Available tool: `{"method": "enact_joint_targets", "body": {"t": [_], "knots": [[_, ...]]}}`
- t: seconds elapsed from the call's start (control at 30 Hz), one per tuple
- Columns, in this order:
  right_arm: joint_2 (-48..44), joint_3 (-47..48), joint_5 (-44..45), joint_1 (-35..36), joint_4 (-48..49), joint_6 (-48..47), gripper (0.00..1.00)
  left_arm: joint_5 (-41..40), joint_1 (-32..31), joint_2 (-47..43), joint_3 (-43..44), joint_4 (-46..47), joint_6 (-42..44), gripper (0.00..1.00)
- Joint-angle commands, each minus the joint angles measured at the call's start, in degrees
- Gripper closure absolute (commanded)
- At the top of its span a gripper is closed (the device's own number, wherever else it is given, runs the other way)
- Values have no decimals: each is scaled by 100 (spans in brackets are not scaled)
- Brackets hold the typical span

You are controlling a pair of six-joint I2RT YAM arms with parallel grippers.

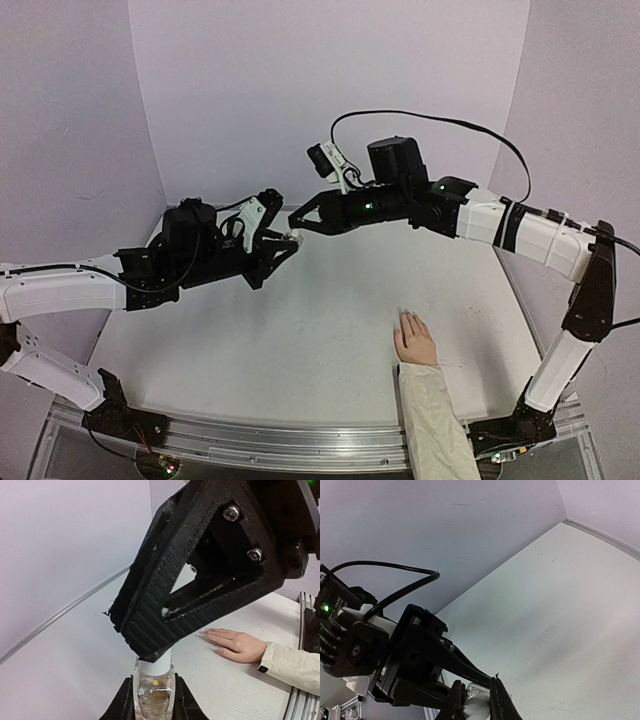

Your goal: Paint the nails

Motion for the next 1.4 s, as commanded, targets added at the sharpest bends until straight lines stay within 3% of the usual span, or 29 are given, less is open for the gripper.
{"method": "enact_joint_targets", "body": {"t": [0.0, 0.2, 0.3, 0.47, 0.6, 0.83, 1.37], "knots": [[-6, 174, 212, 69, -28, -66, 100, -334, -8, 6, 206, 144, -29, 88], [-84, -150, 1360, 66, -102, -143, 100, -672, -8, -172, 5, 54, -160, 23], [-57, -457, 2103, 69, -89, -209, 100, -898, -8, -349, -170, 20, -242, 8], [248, -1031, 2617, 132, 279, -50, 100, -1525, -9, -649, -419, -27, -390, 4], [323, -1774, 3447, 475, 1182, -314, 100, -2099, -8, -843, -542, -57, -394, 3], [731, -2467, 4484, 771, 2081, -406, 100, -2297, -8, -978, -648, -115, -473, 2], [1182, -3567, 4900, 970, 3634, -25, 100, -2331, -8, -1257, -795, -285, -728, 2]]}}
